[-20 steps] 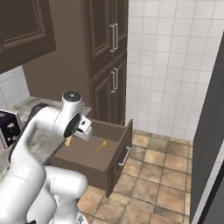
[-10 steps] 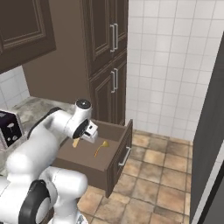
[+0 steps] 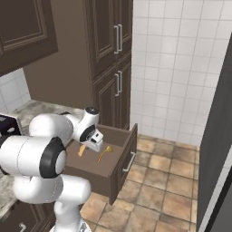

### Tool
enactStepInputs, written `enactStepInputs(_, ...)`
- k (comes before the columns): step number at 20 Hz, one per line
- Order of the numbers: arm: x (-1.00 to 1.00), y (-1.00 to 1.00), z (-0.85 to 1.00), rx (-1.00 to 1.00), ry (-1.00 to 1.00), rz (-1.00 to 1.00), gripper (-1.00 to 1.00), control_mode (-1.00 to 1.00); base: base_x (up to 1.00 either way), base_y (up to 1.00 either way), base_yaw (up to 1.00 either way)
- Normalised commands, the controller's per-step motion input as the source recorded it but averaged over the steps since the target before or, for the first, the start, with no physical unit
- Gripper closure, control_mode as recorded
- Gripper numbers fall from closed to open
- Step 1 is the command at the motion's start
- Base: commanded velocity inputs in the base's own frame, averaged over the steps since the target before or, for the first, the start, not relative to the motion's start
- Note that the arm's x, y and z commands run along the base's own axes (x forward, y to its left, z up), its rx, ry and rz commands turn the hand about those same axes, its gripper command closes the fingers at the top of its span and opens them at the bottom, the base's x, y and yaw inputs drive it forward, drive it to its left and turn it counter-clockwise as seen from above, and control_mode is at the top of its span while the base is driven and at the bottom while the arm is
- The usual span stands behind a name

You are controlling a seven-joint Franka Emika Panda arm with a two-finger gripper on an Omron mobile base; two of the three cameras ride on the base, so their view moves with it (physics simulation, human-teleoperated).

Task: Pick up the metallic utensils from the counter and place them in the open drawer. Make sure not to pick up any wooden utensils.

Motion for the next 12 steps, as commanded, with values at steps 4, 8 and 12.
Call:
enactStepInputs(4, 0.36, 0.13, -0.39, 0.0, 0.07, 0.0, 1.0, -1.0, 0.0, 0.0, 0.0)
enactStepInputs(8, 0.02, 0.21, -0.36, 0.0, 0.04, 0.0, 1.0, -1.0, 0.0, 0.0, 0.0)
enactStepInputs(12, 0.0, 0.11, -0.27, 0.0, 0.0, 0.0, 1.0, -1.0, 0.0, 0.0, 0.0)
